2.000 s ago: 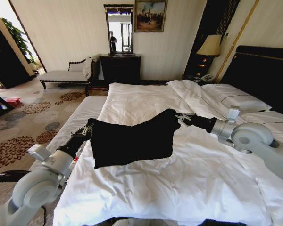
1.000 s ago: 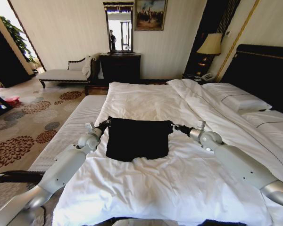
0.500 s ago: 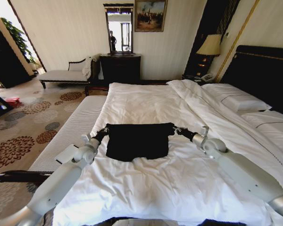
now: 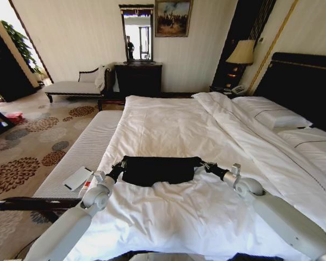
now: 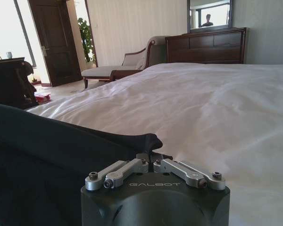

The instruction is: Fold the clothes on the bed.

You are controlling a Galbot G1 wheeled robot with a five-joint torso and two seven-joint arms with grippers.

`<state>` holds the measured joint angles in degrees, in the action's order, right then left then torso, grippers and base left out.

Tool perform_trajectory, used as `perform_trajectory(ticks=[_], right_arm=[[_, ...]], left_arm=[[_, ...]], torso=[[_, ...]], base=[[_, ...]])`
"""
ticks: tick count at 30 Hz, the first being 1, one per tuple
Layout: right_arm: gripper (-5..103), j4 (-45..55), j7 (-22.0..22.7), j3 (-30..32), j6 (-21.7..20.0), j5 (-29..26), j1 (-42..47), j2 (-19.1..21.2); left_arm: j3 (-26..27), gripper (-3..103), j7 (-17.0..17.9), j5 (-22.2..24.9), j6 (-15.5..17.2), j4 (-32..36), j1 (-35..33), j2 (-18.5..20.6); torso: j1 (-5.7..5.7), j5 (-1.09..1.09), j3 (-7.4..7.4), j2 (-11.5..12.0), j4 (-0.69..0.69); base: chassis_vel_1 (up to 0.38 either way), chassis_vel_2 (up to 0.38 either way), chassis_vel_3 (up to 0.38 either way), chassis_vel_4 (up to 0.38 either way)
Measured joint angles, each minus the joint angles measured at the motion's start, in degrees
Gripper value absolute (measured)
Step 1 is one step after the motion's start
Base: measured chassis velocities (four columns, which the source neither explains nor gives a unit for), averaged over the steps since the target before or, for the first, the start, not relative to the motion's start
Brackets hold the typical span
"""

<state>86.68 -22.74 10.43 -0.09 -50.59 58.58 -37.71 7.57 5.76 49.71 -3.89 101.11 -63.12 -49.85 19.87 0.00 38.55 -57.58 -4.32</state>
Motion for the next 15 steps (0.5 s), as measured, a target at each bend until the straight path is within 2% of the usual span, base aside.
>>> perform_trajectory(ticks=[8,15], right_arm=[[0,0.6,-0.4,0.6,2.9,3.8,2.2,-2.1],[0,0.9,-0.2,0.3,3.6,5.4,2.8,-3.2]], left_arm=[[2.4,1,-0.8,-1.2,-1.4,0.1,-3.4,0.2],[3.3,1,-1.3,-1.9,-2.2,0.1,-4.7,0.4]], torso=[[-0.01,0.00,0.00,0.0,0.01],[-0.01,0.00,0.00,0.0,0.00]], base=[[0.000,0.000,0.000,0.000],[0.000,0.000,0.000,0.000]])
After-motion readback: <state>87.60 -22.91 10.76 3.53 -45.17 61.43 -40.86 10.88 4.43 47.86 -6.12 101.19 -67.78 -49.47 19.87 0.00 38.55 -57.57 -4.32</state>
